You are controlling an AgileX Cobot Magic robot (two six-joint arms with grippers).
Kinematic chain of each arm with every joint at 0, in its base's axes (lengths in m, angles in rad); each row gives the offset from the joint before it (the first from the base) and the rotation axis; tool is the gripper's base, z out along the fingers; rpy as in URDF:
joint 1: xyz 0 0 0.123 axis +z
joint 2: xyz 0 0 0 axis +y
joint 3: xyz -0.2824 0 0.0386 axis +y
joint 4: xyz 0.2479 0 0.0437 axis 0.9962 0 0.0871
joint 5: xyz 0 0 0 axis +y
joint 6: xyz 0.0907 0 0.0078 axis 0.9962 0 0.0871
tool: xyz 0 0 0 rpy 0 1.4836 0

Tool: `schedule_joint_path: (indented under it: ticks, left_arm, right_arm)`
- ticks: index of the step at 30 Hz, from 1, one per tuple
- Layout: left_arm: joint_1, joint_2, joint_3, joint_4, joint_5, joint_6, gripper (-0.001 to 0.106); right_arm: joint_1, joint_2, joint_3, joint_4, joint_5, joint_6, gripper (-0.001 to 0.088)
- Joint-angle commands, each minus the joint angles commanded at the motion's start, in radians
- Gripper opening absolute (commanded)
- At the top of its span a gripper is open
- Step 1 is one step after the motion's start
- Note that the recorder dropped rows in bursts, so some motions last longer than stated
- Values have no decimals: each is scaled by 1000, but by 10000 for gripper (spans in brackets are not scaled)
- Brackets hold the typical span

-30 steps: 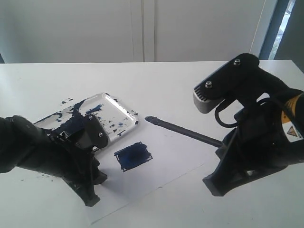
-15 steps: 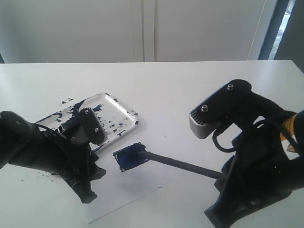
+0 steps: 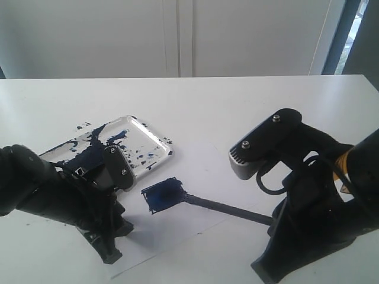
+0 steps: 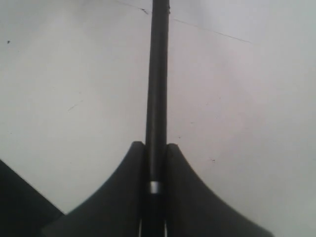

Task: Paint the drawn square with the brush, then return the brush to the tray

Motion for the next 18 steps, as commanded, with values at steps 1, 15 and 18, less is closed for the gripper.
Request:
schedule_joint_path:
  ticks: [1,15,18]
  left_arm:
    - [0,3,0,0,0,0,471]
    - [0,4,0,0,12,0,471]
    - [0,4,0,0,12,0,471]
  right_arm:
    - [0,0,0,0,0,0,0]
    - [0,69,0,0,-29,0,0]
    - [0,78,0,2,-29,0,0]
